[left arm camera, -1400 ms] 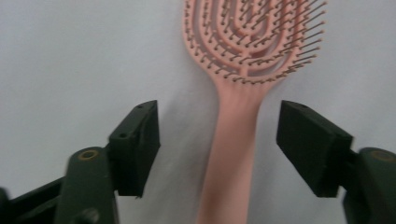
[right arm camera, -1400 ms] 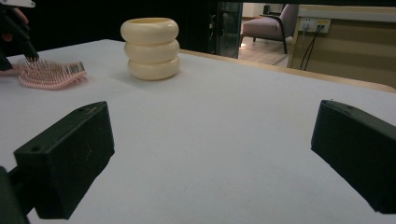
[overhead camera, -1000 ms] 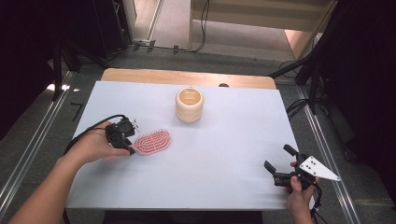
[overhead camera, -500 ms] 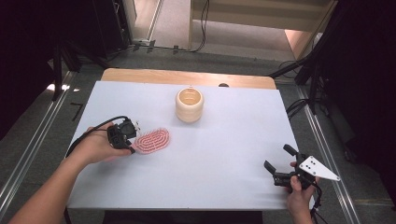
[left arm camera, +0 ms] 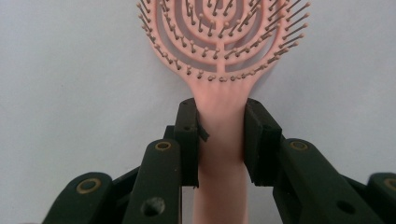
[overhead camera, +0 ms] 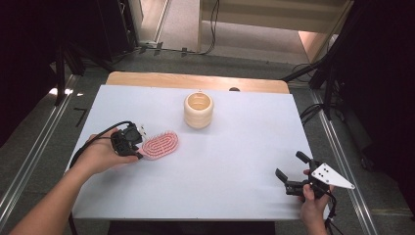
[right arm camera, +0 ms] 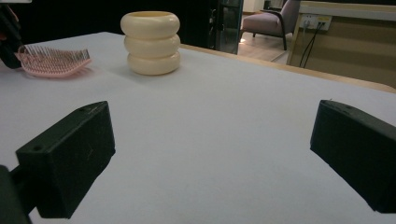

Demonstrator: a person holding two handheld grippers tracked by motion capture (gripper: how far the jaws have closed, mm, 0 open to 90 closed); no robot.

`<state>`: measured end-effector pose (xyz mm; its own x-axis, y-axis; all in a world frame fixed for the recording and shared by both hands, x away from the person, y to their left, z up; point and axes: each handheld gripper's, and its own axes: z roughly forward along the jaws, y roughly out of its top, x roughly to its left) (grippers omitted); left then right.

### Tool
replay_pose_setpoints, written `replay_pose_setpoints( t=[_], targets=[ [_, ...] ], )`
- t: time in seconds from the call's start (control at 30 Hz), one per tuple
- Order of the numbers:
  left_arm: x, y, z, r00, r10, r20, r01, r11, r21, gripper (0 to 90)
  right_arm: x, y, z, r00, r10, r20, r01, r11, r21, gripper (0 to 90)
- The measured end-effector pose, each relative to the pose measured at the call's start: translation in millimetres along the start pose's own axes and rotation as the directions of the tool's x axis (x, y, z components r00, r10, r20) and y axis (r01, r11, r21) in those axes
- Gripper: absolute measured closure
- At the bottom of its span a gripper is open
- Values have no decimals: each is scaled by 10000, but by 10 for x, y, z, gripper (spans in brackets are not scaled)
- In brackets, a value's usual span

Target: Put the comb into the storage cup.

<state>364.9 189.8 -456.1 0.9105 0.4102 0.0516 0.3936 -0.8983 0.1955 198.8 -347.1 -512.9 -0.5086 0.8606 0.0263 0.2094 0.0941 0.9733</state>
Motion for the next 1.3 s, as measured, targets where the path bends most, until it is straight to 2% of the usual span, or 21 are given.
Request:
replay_pose_setpoints(
  t=[0.2, 0.37, 0.43, 0.47, 0.53, 0.6, 0.67, 0.7, 0.77, 0.8, 0.87, 0.9, 0.97, 1.0, 1.3],
  targets=[
    [-17, 23, -31, 10000, -29, -36, 28, 9997, -240, 709, 10, 19, 11, 10000, -83, 19, 83, 9998, 178, 0],
    [-38, 55, -72, 10000, -51, 24, 53, 9984, -559, 710, 39, 54, 44, 9992, 229, -319, -222, 9995, 226, 0],
    [-42, 68, -88, 10000, 54, 48, -51, 9983, -573, 709, 64, 76, 64, 9984, 355, -440, -345, 9991, 238, 0],
    [-55, 76, -94, 10000, -72, 5, 72, 9978, -655, 709, 82, 91, 77, 9975, 441, -560, -428, 9988, 241, 0],
    [-64, 91, -101, 10000, -5, 82, 11, 9972, -741, 709, 115, 127, 109, 9953, 582, -773, -559, 9979, 314, 0],
    [-81, 113, -106, 10000, -5, 55, 10, 9969, -783, 709, 161, 159, 147, 9911, 778, -1081, -752, 9968, 278, 0],
    [-97, 137, -110, 10000, 60, 30, -57, 9963, -863, 710, 222, 201, 199, 9884, 757, -1314, -711, 9967, 388, 0],
    [-106, 150, -107, 9999, -4, 146, 17, 9960, -892, 709, 255, 220, 223, 9870, 732, -1429, -681, 9969, 405, 0],
    [-127, 176, -112, 9999, 146, 73, -138, 9956, -927, 709, 329, 258, 277, 9844, 842, -1547, -758, 9953, 596, 0],
    [-136, 186, -111, 9997, 106, 199, -87, 9956, -933, 709, 363, 272, 306, 9825, 923, -1618, -824, 9944, 668, 0],
    [-155, 205, -114, 9998, 149, 130, -135, 9946, -1033, 709, 423, 297, 361, 9778, 1167, -1739, -1036, 9912, 828, 0],
    [-162, 214, -116, 9996, 147, 231, -123, 9947, -1020, 709, 449, 308, 391, 9757, 1213, -1824, -1077, 9907, 827, 0],
    [-181, 232, -130, 9996, 239, 130, -224, 9939, -1078, 709, 509, 332, 445, 9707, 1405, -1948, -1244, 9879, 927, 0],
    [-183, 240, -137, 9994, 248, 239, -221, 9939, -1078, 709, 537, 345, 475, 9684, 1474, -2013, -1300, 9867, 971, 0],
    [-256, 310, -160, 9987, 479, 187, -451, 9907, -1284, 709, 752, 450, 728, 9414, 2201, -2557, -1913, 9725, 1327, 0]
  ],
)
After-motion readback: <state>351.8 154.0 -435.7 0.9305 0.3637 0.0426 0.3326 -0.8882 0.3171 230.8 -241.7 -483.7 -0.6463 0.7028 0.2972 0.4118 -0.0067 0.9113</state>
